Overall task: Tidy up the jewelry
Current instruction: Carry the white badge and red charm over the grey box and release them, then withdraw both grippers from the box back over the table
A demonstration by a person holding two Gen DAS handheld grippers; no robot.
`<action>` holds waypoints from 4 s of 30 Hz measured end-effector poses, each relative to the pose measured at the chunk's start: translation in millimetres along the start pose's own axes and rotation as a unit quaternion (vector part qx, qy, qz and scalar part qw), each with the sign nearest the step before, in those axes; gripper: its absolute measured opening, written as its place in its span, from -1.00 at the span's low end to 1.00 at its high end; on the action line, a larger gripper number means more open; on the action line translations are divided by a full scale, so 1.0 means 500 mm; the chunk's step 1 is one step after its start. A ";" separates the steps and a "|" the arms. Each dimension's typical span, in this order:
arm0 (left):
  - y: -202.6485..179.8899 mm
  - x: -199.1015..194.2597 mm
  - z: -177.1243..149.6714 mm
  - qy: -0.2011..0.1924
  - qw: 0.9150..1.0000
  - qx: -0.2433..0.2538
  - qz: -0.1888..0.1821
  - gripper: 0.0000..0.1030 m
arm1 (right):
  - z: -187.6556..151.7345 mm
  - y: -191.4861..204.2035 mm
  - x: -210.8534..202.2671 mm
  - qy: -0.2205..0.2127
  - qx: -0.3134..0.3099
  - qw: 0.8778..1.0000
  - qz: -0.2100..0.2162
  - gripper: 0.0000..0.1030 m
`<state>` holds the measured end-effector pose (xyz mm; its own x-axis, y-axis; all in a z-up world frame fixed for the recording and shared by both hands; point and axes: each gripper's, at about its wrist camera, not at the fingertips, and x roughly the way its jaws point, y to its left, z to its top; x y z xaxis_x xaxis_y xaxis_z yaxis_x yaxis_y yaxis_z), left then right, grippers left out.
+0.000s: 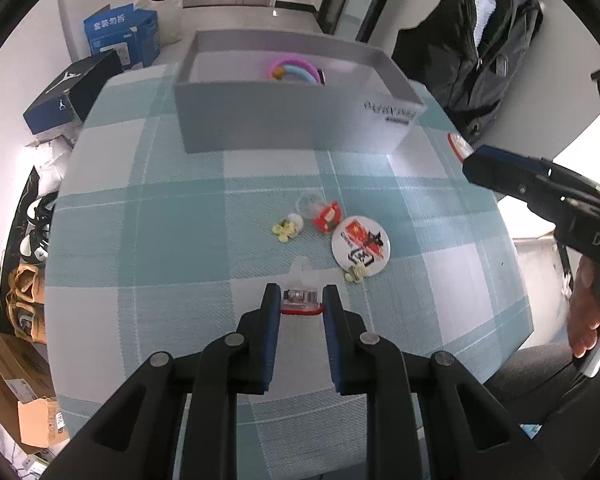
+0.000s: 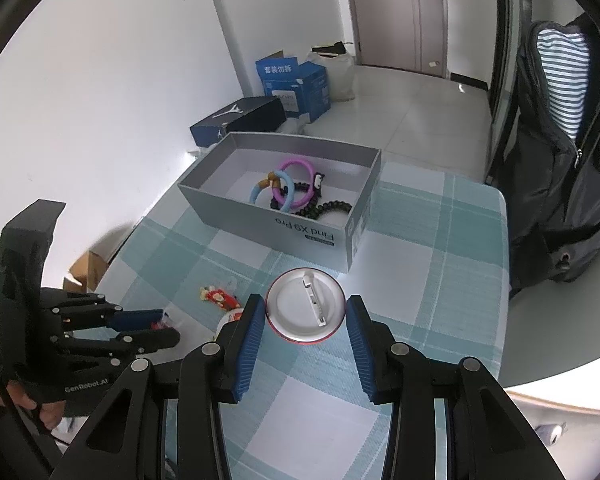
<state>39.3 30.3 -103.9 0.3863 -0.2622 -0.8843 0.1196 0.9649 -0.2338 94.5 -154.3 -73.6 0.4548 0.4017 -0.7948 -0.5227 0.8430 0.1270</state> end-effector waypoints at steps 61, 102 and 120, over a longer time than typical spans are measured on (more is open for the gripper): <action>0.047 0.060 0.321 0.006 0.998 -0.029 -0.060 -0.67 | 0.223 -0.069 0.153 0.025 0.104 0.992 0.059 -0.18; 0.067 -0.067 0.098 -0.077 0.994 -0.051 0.062 0.39 | 0.073 0.000 0.018 -0.017 0.030 0.997 0.073 0.64; 0.119 -0.030 0.017 -0.044 0.988 -0.084 0.125 0.41 | 0.014 0.087 0.131 0.069 -0.012 0.993 0.092 0.62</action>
<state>48.5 91.5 -101.1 0.4629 -0.0096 -0.8864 -0.1401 0.9866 -0.0839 106.7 -88.8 -116.1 0.2479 0.4939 -0.8334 -0.6051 0.7508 0.2650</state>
